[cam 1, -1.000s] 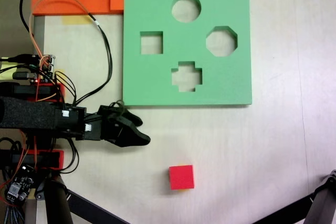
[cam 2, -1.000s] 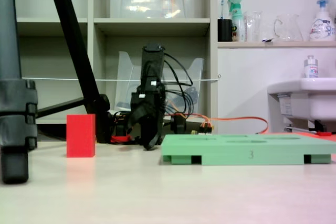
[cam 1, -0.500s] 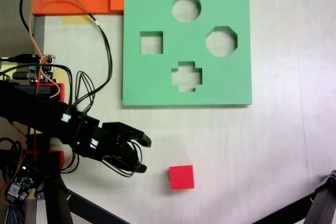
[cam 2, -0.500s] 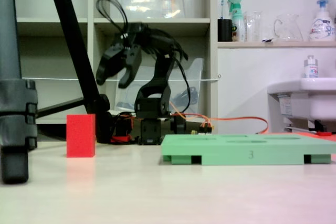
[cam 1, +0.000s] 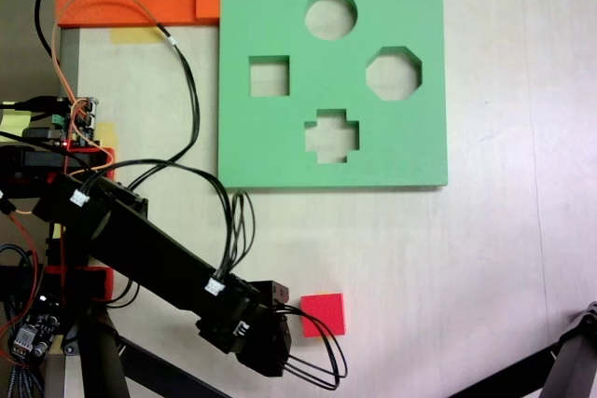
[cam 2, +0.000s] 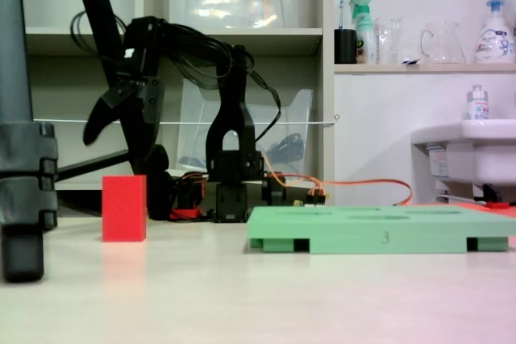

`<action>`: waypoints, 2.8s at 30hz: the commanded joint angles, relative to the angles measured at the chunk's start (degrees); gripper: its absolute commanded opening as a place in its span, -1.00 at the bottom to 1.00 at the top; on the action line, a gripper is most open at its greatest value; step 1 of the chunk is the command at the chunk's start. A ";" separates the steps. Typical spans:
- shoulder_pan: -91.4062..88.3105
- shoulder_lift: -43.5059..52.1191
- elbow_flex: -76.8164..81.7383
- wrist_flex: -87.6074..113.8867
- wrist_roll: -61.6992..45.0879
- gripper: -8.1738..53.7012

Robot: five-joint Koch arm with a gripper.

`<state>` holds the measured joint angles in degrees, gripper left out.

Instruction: Put the square block into the corresponding hole

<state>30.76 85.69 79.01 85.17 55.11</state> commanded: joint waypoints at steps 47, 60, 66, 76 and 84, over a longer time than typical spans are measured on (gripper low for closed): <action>-8.79 -18.37 -3.96 -0.26 12.13 0.01; -15.21 -3.25 -6.59 21.97 21.80 -0.30; -27.07 5.27 -3.96 22.76 30.94 -0.30; -60.12 8.88 -3.60 12.92 65.65 -0.29; -74.27 0.18 -3.52 1.23 81.39 -0.29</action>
<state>-41.48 85.61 76.64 91.14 133.15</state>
